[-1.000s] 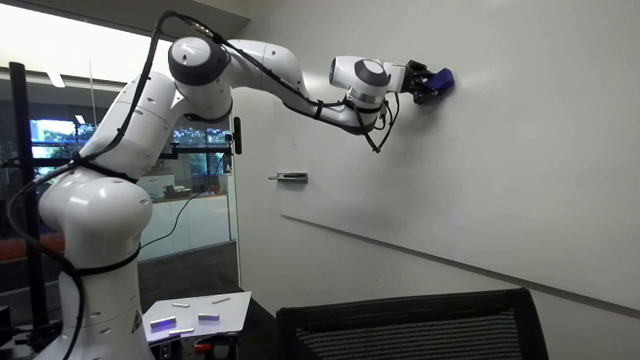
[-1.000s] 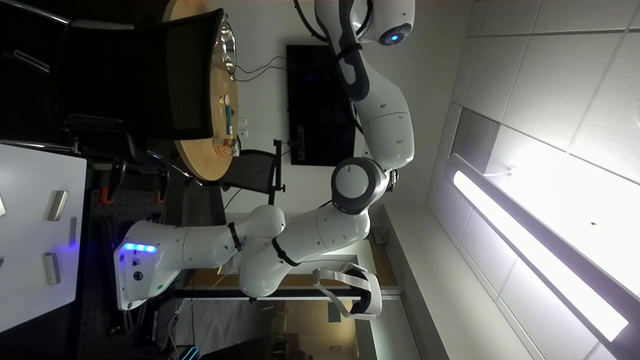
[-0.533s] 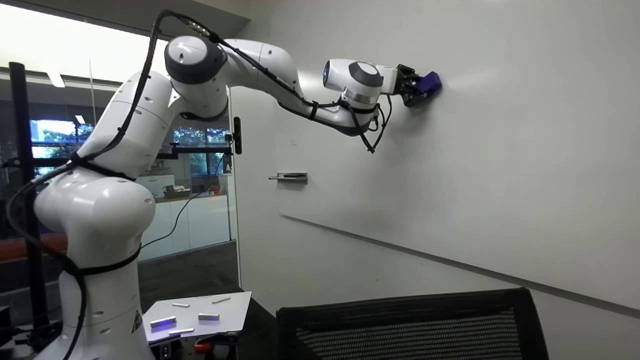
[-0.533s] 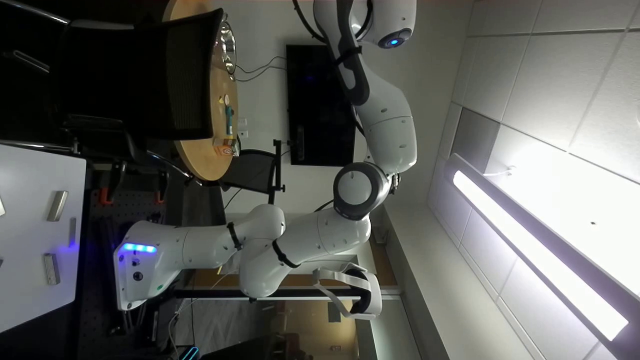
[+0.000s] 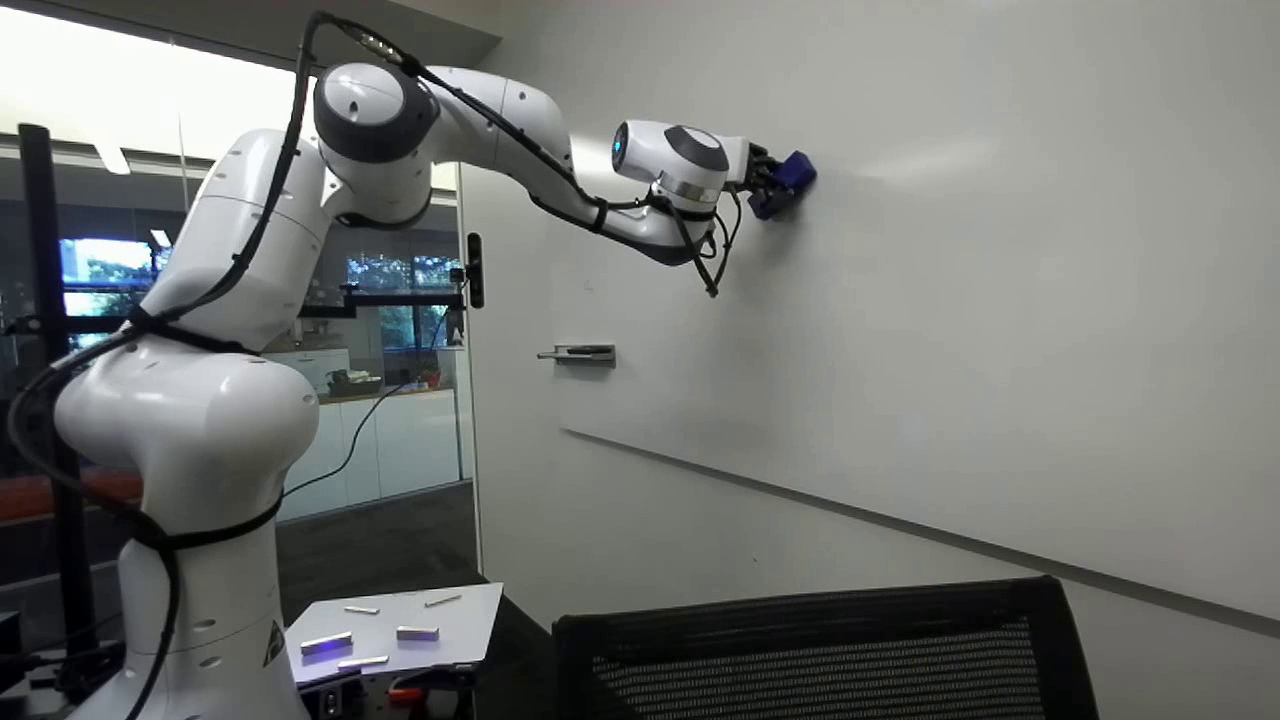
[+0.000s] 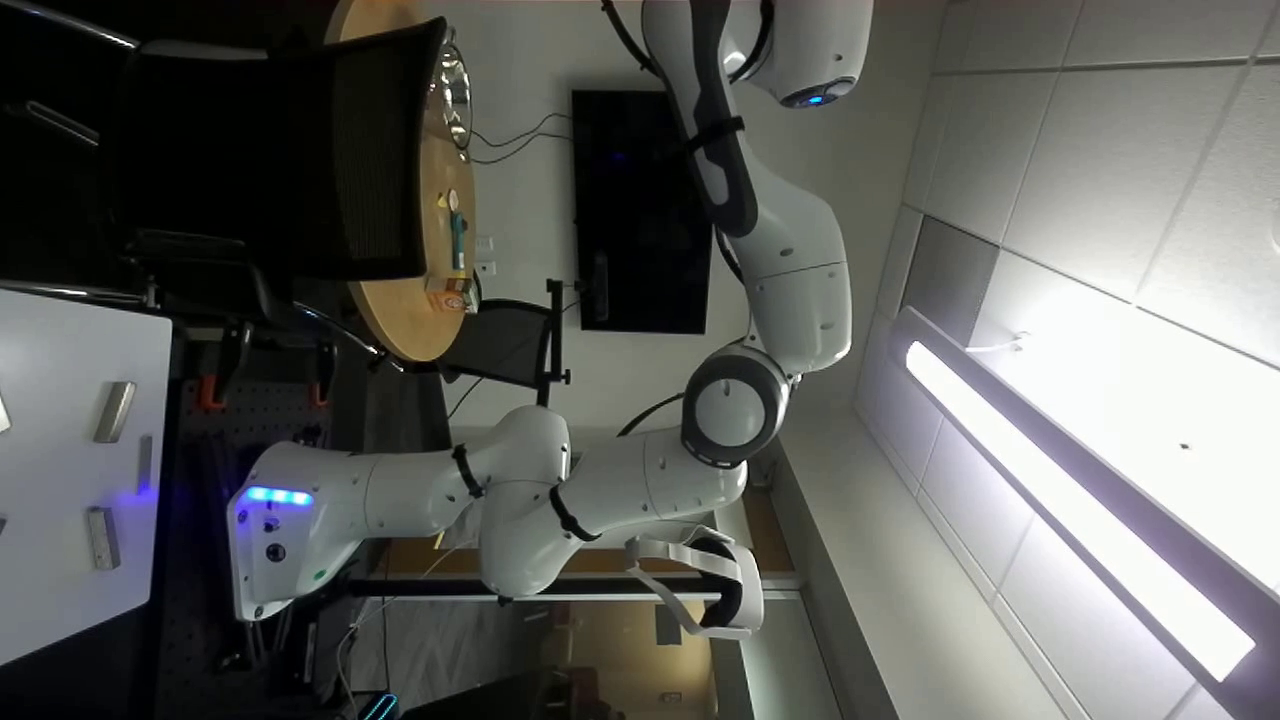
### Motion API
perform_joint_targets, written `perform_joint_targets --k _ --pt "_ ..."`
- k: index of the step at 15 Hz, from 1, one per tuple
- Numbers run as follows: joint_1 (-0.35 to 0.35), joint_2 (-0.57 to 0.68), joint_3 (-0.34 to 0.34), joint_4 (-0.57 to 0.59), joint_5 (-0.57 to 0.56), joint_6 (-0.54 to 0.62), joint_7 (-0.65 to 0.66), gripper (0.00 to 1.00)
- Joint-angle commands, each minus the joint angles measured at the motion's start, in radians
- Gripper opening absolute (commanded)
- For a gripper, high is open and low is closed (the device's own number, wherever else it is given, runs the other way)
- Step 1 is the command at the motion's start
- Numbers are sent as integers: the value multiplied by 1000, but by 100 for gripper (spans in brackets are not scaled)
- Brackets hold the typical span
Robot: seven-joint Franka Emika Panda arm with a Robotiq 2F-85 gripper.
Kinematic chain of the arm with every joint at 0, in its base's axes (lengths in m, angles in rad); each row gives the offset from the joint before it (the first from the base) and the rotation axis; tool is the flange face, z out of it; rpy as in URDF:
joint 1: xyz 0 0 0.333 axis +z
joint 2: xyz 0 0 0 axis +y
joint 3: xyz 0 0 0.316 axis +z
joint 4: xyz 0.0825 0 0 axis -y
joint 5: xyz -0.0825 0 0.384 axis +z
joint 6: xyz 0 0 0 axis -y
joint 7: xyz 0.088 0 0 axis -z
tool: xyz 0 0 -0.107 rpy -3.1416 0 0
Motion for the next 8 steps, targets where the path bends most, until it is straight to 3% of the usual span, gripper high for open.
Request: perform_joint_targets --k 1,4,8 --pt "32 -70 49 -37 -51 0 -62 31" --pt "42 -87 75 -42 -66 0 -95 31" --pt "51 -59 51 -21 -27 0 -108 31"
